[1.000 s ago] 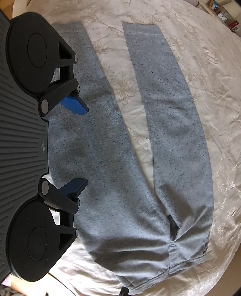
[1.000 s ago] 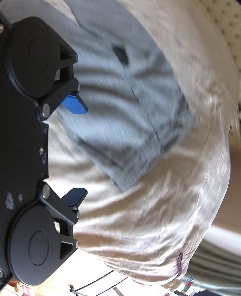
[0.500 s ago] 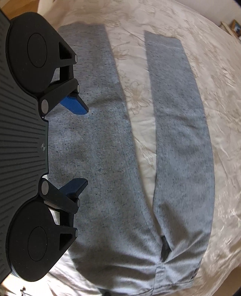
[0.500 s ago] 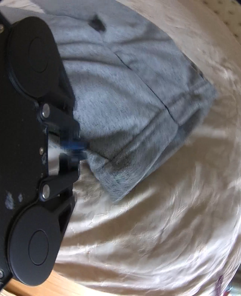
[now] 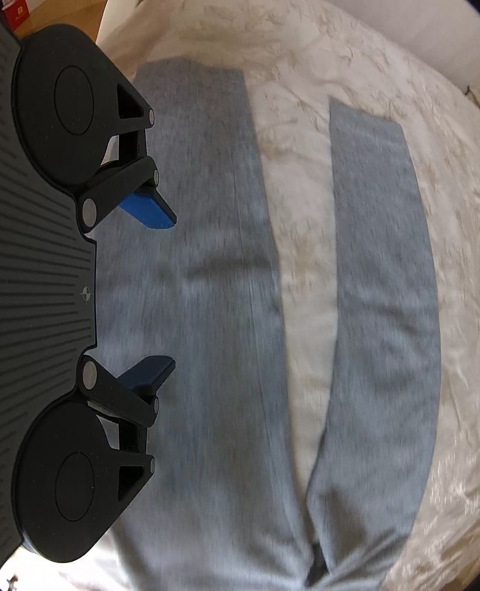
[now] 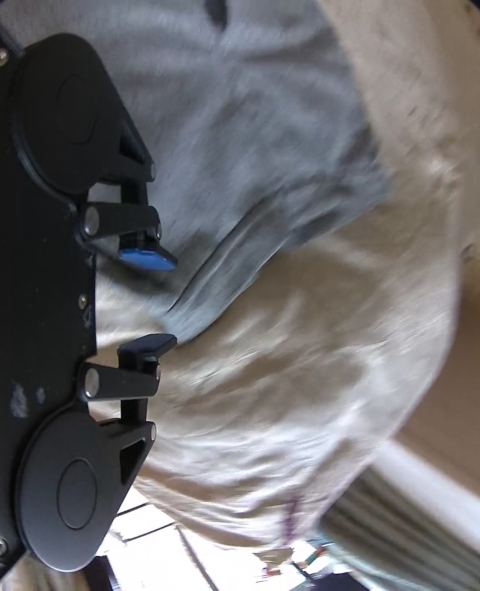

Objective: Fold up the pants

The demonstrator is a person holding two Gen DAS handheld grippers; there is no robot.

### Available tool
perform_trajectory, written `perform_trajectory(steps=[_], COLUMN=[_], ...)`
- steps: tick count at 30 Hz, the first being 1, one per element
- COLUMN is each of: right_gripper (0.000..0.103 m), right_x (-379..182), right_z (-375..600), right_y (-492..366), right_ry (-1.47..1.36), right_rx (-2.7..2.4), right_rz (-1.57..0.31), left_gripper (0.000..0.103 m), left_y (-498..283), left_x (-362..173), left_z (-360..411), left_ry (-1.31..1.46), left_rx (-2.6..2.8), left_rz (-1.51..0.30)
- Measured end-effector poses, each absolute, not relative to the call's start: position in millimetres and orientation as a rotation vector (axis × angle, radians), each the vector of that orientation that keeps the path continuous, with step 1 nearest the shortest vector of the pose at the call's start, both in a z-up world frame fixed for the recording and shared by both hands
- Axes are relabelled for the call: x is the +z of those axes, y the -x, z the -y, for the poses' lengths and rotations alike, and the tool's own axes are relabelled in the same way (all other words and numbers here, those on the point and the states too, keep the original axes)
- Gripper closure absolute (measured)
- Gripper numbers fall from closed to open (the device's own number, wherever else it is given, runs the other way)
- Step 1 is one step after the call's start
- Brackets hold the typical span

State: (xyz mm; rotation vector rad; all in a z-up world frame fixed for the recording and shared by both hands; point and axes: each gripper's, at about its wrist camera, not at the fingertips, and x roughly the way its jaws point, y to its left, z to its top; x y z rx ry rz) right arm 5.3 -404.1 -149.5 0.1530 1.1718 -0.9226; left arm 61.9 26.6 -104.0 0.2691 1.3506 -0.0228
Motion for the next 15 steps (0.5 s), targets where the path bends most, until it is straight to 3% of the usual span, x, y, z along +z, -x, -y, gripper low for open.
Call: perform_trajectory(steps=[7, 11, 15], right_gripper=[0.058, 0.057, 0.056], right_x=[-125.3, -125.5, -122.2], right_z=[326.5, 272.0, 221.5], right_y=[-50.4, -83.3, -115.5], right_ry=[-0.238, -0.25, -0.244], right_rx=[-0.645, -0.492, -0.375], right_rz=[-1.133, -1.149, -1.156], left_gripper=[0.028, 0.023, 0.036], left_y=[-74.7, -85.9, -100.6], left_x=[-155.7, -176.9, -146.7], left_z=[-100.0, -150.6, -164.0], left_ry=[-0.327, -0.277, -0.27], left_rx=[0.1, 0.161, 0.132], left_rz=[-1.406, -1.496, -1.439])
